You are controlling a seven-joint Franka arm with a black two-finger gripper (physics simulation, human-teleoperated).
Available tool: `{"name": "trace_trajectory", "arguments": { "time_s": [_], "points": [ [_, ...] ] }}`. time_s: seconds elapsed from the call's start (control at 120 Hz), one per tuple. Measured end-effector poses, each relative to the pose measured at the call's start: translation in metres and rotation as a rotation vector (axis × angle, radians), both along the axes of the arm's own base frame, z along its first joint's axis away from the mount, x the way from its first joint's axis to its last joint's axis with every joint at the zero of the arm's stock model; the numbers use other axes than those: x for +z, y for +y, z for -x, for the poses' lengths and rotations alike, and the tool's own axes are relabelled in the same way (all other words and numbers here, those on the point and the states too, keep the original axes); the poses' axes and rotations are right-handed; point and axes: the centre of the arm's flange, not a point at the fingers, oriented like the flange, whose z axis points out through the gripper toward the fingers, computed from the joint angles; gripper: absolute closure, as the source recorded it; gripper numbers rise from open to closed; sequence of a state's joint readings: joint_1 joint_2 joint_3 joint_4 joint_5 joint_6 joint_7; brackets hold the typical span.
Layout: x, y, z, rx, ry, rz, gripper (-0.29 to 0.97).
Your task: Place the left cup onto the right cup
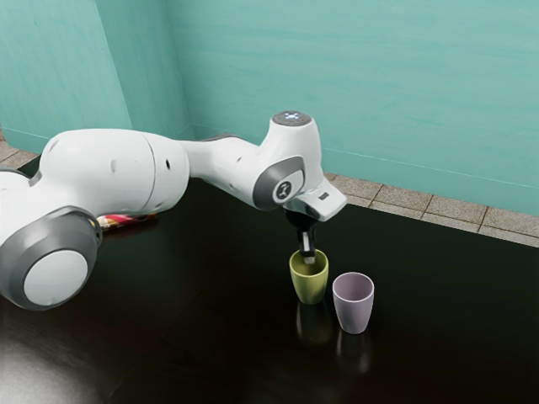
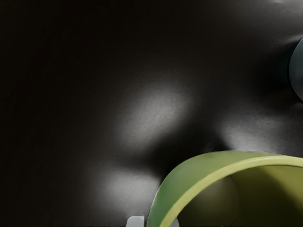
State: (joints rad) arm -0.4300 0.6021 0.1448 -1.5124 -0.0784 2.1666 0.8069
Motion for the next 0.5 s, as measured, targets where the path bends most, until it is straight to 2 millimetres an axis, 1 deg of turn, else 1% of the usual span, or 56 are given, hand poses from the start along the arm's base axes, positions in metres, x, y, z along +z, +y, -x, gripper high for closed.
{"name": "trace_trajectory", "arguments": {
  "time_s": [0.175,0.275,0.5],
  "points": [
    [0.004,0.004,0.001,0.013,0.011,0.001,0.78],
    [0.013,0.006,0.002,0.017,0.010,-0.001,0.78],
    [0.064,0.009,0.007,0.021,-0.029,0.016,0.79]
  ]
}}
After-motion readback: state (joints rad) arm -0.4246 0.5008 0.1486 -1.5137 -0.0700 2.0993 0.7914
